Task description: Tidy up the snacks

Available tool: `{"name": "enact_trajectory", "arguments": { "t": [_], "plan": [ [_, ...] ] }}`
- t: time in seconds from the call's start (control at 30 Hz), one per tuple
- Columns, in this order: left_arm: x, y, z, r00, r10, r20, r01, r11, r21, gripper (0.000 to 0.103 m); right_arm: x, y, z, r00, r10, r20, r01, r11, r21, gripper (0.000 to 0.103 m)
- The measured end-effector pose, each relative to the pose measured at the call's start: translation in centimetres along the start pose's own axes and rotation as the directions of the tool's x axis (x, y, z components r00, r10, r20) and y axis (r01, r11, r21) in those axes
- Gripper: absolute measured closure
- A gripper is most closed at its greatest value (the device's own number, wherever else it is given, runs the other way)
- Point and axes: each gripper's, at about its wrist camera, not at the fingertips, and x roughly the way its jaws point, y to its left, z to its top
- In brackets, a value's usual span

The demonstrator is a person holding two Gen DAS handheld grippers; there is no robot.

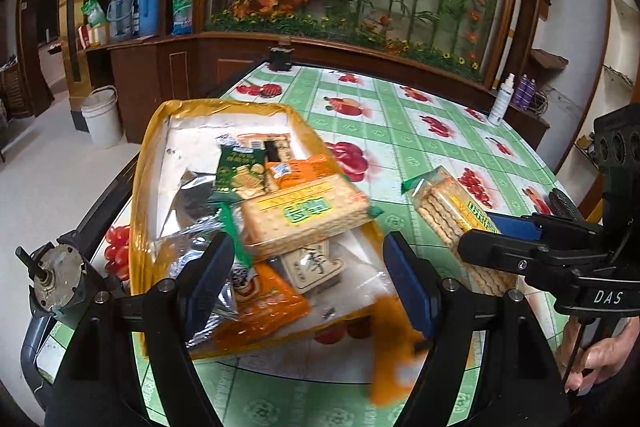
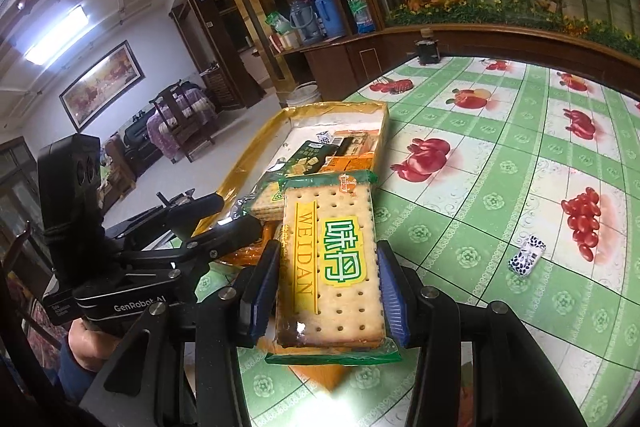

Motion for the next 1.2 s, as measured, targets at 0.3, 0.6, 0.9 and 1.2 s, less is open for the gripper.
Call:
{"name": "enact_trajectory", "arguments": {
  "t": [0.3, 0.6, 0.9, 1.2],
  "plan": [
    [-0.4, 2.0, -0.1, 1.0, 0.009, 0.004, -0.009, 0.999, -0.033, 0.026, 1.9, 0.5, 2.1, 1.0, 0.029, -0.013, -0.029, 1.0, -0.005, 0.056],
    [-2.2, 4.8, -1.0, 1.0, 0.023, 0.012, -0.022, 0.997, -0.073, 0.026, 5.6, 3.6, 2.8, 0.994, 0.0, -0.112, -0.012, 0.994, -0.109, 0.056],
    [-3.0, 6.1, -1.5, 1.0, 0.016, 0.016, -0.014, 0.997, -0.077, 0.026, 11.7, 4.9, 4.2, 0.979, -0.103, -0.176, 0.07, 0.98, -0.188, 0.055],
    [-3.5, 6.0, -2.1, 1.0, 0.002, 0.008, -0.002, 0.998, -0.058, 0.026, 16.8, 5.7, 7.5, 0.973, -0.102, -0.206, 0.066, 0.982, -0.176, 0.056]
  ]
}}
